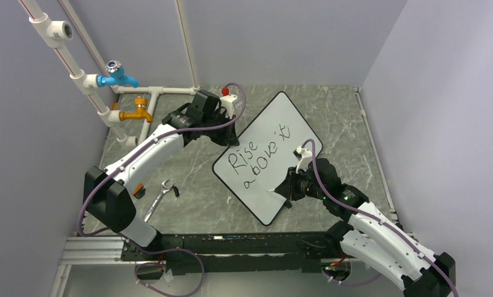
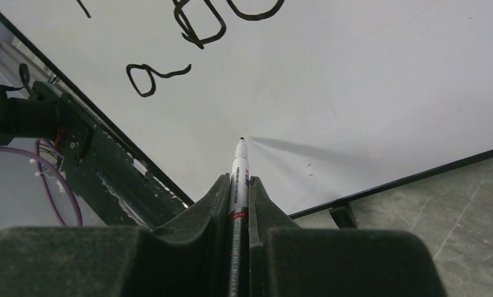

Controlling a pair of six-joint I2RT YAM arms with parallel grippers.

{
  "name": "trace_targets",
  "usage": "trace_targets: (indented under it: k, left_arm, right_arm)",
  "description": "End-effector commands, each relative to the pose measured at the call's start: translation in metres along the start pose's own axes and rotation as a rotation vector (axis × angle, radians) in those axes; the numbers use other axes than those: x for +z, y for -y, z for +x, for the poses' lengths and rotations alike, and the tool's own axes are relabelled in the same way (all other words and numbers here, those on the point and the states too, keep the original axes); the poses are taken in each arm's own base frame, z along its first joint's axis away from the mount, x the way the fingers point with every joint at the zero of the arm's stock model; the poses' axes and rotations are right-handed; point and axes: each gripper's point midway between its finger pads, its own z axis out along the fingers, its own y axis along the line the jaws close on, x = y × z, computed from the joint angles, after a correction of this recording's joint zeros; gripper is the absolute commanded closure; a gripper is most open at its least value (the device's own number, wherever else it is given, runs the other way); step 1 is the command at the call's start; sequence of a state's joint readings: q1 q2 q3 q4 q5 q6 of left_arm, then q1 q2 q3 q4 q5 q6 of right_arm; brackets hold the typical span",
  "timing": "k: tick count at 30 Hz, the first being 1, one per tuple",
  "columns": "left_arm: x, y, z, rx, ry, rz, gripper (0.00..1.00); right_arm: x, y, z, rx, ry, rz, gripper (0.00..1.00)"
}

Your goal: Write a sentence on the whiteboard

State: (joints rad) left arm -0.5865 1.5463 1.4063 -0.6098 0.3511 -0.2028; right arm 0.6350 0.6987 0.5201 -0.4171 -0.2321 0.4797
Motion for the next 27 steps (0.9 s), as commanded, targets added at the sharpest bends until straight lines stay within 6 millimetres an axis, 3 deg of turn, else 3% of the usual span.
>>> trace_targets:
  k: [1, 27]
  left_arm:
    - [0.004, -0.004, 0.002, 0.067, 0.000, -0.013, 1.00]
    - [-0.001, -0.001, 0.001, 0.065, 0.011, 0.000, 1.00]
  right_arm:
    - [0.004, -0.003, -0.013, -0.008, 0.052, -0.006, 1.00]
    - [0.014, -0.016, -0.011, -0.028, 0.014, -0.063, 1.00]
